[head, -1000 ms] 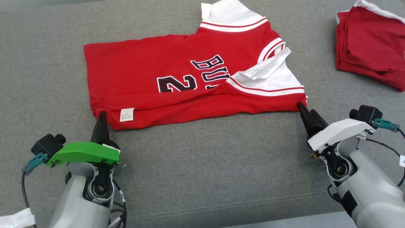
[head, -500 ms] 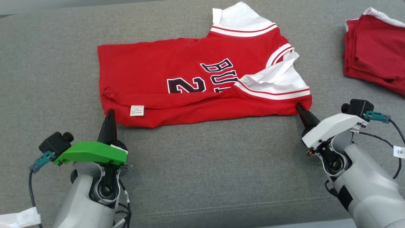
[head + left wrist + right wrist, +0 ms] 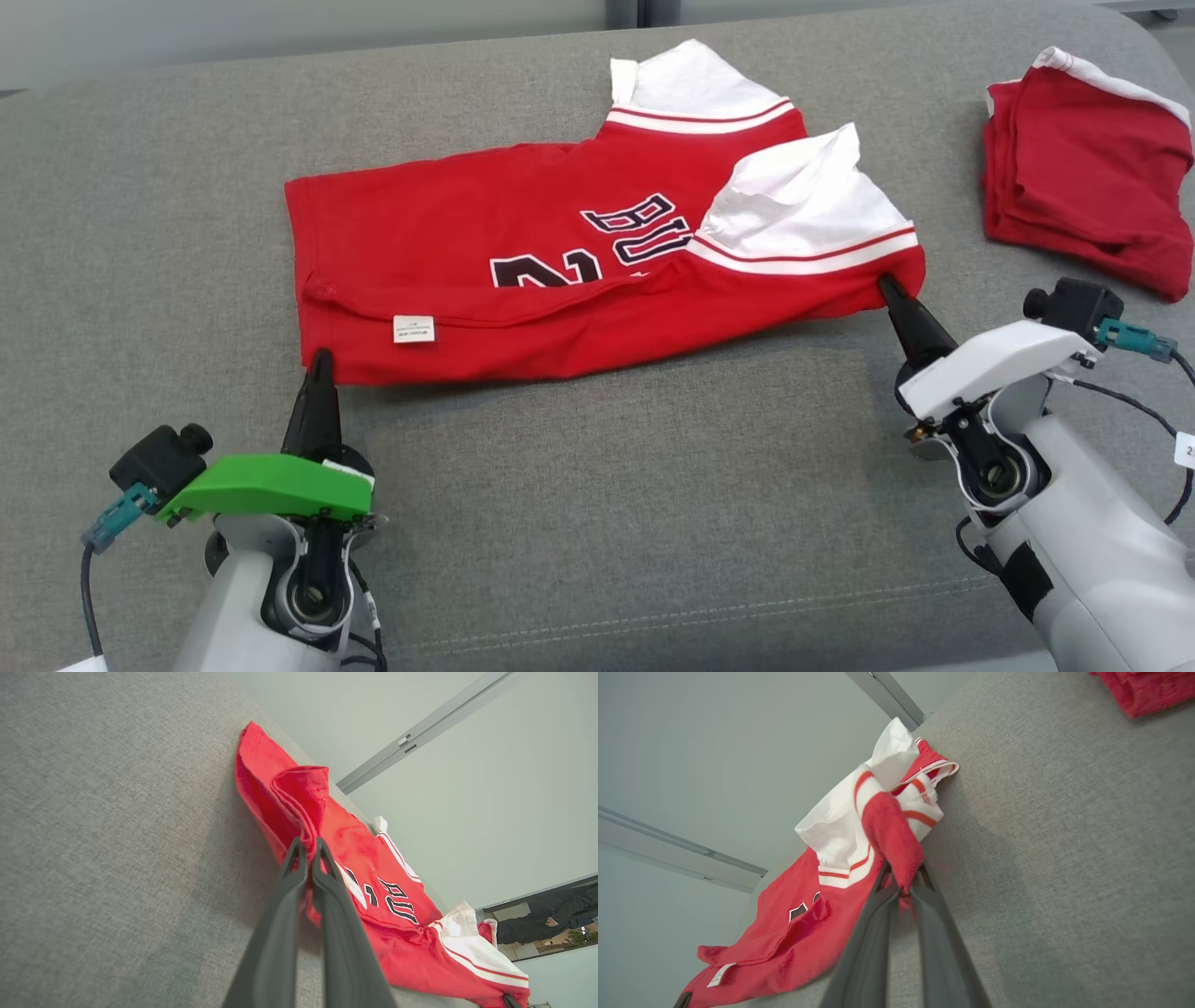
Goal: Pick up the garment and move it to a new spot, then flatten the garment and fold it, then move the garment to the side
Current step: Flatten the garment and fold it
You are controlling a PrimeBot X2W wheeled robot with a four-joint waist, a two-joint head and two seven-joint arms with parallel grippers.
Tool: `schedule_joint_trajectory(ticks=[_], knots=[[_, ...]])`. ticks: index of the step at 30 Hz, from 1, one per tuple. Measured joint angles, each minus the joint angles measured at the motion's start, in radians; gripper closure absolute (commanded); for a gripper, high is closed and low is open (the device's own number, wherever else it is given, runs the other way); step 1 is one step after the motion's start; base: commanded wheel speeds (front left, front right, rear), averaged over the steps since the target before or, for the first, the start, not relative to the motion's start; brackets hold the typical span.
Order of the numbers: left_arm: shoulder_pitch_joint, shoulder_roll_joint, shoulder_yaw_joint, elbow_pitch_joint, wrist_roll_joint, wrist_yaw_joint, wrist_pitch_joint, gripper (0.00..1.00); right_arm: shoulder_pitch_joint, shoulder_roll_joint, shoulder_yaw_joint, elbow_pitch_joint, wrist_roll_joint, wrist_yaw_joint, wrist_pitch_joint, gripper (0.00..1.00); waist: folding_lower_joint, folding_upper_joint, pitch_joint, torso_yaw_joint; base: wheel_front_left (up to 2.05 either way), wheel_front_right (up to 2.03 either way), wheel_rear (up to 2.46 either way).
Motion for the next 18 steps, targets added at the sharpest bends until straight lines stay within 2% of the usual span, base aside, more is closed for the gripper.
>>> schedule_joint_trajectory(ticks=[5,7,18], knots=[[0.06,0.002,0.02,-0.049,0.001,0.003,-0.001,1.0,0.079,-0.028,-0.01,-0.042,0.025,0.0,0.0,1.0,0.0,0.0,-0.017,-0.012,0.0,0.0,0.0],[0.106,0.003,0.031,-0.07,0.008,0.026,-0.003,1.0,0.132,-0.043,-0.017,-0.061,0.043,0.0,0.0,1.0,0.0,0.0,-0.023,-0.016,0.0,0.0,0.0],[0.258,0.004,0.038,-0.142,0.021,0.068,-0.003,1.0,0.278,-0.064,-0.023,-0.141,0.065,0.0,0.001,1.0,0.0,0.0,-0.026,-0.024,0.0,0.0,0.0]])
